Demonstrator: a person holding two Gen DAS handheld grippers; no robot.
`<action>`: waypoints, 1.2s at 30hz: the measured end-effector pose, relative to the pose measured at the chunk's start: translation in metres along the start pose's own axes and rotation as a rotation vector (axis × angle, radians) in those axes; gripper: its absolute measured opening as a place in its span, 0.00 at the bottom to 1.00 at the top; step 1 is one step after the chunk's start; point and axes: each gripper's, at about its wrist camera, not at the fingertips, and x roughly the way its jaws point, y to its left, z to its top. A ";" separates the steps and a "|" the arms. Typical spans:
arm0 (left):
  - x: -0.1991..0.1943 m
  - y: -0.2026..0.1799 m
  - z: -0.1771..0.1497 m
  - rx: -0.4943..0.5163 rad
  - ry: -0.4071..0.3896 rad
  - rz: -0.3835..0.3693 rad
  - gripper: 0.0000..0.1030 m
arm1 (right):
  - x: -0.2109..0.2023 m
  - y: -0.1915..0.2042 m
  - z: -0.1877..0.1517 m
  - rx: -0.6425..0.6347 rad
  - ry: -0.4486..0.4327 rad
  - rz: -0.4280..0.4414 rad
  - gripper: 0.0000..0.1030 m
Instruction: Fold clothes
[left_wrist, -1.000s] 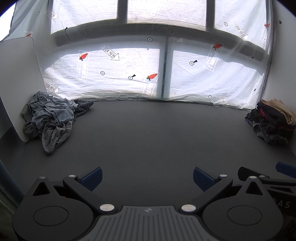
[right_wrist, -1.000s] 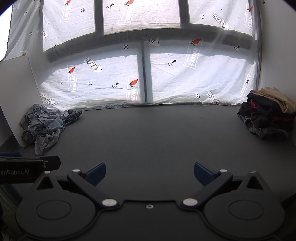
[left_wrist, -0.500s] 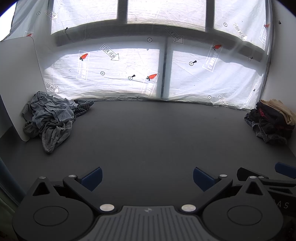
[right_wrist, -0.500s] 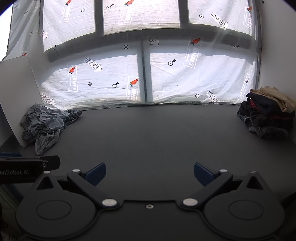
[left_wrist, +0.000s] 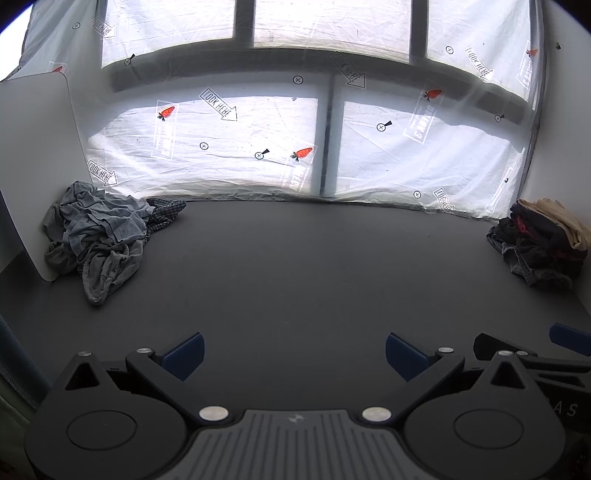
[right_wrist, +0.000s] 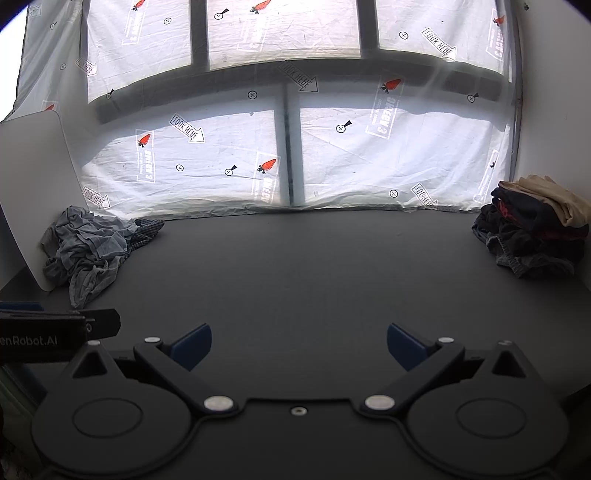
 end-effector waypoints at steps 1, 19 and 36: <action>0.000 0.000 0.000 0.001 0.000 0.000 1.00 | 0.000 0.000 0.000 0.000 0.000 0.000 1.00; 0.014 -0.003 0.005 0.011 0.018 -0.009 1.00 | 0.010 0.000 0.001 0.014 0.008 -0.017 1.00; 0.096 -0.070 0.058 0.041 0.104 -0.032 1.00 | 0.075 -0.066 0.038 0.080 0.025 -0.106 1.00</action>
